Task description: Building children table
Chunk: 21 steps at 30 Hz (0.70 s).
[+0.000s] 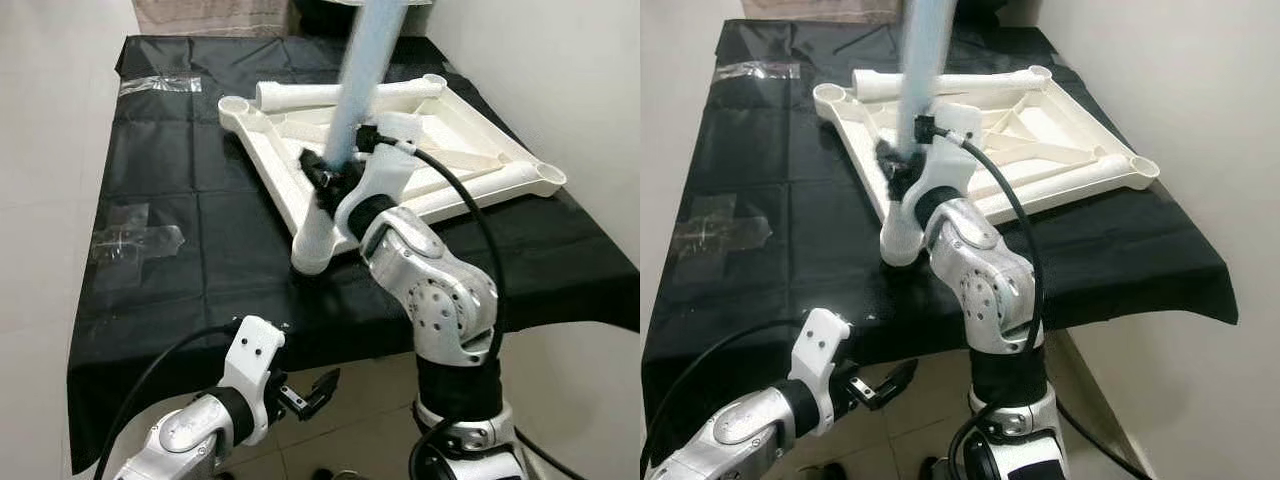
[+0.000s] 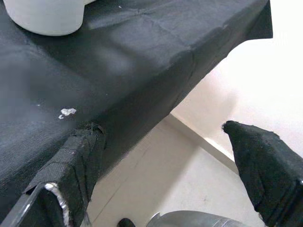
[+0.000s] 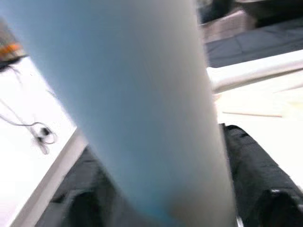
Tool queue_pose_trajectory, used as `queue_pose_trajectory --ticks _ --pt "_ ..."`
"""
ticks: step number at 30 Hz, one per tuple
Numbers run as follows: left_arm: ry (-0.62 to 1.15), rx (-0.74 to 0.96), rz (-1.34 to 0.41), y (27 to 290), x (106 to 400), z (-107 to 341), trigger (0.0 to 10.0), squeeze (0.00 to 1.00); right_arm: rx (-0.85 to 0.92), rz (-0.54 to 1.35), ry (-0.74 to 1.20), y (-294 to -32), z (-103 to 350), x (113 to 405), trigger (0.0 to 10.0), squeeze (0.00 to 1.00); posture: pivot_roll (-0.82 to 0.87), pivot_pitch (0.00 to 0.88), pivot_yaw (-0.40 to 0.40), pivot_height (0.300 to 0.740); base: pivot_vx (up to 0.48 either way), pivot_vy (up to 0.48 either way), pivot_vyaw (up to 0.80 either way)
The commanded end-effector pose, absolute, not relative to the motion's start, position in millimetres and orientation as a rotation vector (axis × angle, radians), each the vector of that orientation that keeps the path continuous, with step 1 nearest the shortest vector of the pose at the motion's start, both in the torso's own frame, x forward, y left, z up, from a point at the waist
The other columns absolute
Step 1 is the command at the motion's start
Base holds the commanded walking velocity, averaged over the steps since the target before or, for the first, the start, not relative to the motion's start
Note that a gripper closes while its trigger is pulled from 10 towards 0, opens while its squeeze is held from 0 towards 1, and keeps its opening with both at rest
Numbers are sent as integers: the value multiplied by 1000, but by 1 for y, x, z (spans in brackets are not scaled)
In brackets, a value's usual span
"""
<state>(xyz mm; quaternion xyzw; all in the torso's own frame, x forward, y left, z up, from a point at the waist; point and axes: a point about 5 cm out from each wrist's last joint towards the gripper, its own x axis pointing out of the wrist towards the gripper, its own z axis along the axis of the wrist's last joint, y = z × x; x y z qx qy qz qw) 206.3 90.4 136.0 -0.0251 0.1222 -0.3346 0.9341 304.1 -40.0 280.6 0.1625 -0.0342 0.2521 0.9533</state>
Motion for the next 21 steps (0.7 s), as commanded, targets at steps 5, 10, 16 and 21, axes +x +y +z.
queue_pose_trajectory --ticks 5,10,16,21 --pt "274 -60 -698 87 204 131 10000 0 455 708 -19 -9 269 281 10000 0 94 161 -101 740 0 0 0" --pt "270 -57 -698 87 207 129 10000 0 384 758 -17 -26 251 271 10000 0 92 149 -101 740 0 0 0" --pt "259 -52 -692 87 212 129 10000 0 213 686 -23 -76 217 268 10000 0 88 134 -95 740 0 0 0" --pt "250 -47 -677 87 219 128 10000 0 131 593 14 -111 192 255 10000 0 84 108 -87 740 0 0 0"
